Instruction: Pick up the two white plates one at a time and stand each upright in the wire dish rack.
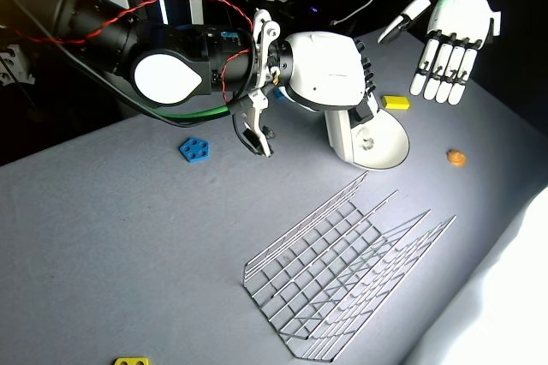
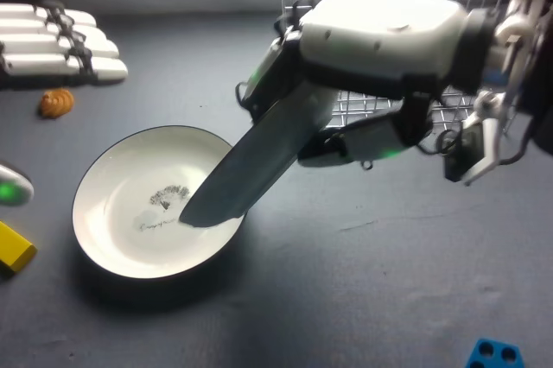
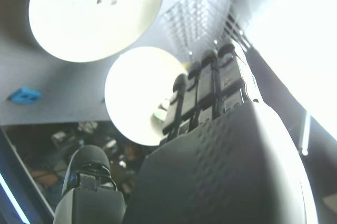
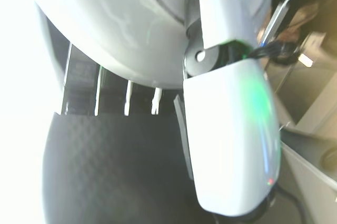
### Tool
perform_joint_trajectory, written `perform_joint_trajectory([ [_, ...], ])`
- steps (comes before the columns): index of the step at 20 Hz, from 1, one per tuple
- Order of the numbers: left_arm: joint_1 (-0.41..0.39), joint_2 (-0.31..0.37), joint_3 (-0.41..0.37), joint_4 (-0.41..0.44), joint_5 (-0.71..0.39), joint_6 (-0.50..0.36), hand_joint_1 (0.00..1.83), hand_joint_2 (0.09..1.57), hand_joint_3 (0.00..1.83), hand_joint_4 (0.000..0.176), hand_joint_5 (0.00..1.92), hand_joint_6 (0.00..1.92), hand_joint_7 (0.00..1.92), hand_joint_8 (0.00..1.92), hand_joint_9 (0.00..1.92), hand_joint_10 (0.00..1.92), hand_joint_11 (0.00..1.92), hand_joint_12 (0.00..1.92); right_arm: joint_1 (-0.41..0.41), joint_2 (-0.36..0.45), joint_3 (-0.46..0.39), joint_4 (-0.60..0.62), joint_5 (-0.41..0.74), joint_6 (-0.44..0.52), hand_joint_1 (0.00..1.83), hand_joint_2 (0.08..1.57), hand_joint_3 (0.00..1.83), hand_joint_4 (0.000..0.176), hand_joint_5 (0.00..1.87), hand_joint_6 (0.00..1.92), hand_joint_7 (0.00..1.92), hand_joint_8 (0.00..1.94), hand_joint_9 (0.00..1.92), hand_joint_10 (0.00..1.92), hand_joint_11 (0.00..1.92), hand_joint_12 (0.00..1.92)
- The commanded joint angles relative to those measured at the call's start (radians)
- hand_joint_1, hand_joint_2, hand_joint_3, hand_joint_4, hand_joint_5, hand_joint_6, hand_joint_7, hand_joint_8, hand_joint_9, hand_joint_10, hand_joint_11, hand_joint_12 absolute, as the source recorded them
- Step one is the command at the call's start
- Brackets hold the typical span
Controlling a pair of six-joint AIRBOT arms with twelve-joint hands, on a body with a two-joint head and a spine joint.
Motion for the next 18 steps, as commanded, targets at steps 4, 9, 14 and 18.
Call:
perform_joint_trajectory([
  [4, -0.008, 0.015, -0.018, -0.082, -0.109, 0.035, 0.00, 1.07, 0.00, 0.000, 0.00, 0.00, 0.00, 0.00, 0.00, 0.00, 0.00, 0.00, 0.048, 0.037, -0.005, -0.070, 0.136, 0.244, 1.38, 1.09, 0.00, 0.000, 0.98, 0.99, 1.02, 0.87, 0.95, 1.09, 0.76, 1.12],
  [9, -0.007, 0.018, -0.020, -0.081, -0.002, 0.046, 0.00, 1.06, 0.00, 0.000, 0.00, 0.00, 0.00, 0.00, 0.00, 0.00, 0.00, 0.00, 0.101, 0.072, 0.014, -0.118, 0.127, 0.484, 1.38, 1.09, 0.00, 0.000, 0.98, 0.97, 1.03, 0.85, 0.97, 1.08, 0.76, 1.12],
  [14, 0.007, 0.011, -0.030, 0.043, 0.135, 0.060, 0.00, 1.06, 0.00, 0.000, 0.00, 0.00, 0.00, 0.00, 0.00, 0.00, 0.00, 0.00, 0.140, 0.093, 0.042, -0.117, 0.097, 0.610, 1.38, 1.08, 0.00, 0.000, 1.01, 0.94, 1.06, 0.82, 0.97, 1.06, 0.77, 1.13],
  [18, 0.012, -0.010, -0.009, 0.062, 0.140, -0.059, 0.00, 1.06, 0.00, 0.000, 0.00, 0.00, 0.00, 0.00, 0.00, 0.00, 0.00, 0.00, 0.172, 0.112, 0.073, -0.117, 0.076, 0.728, 1.38, 1.08, 0.00, 0.000, 1.01, 0.94, 1.05, 0.81, 0.97, 1.06, 0.78, 1.13],
])
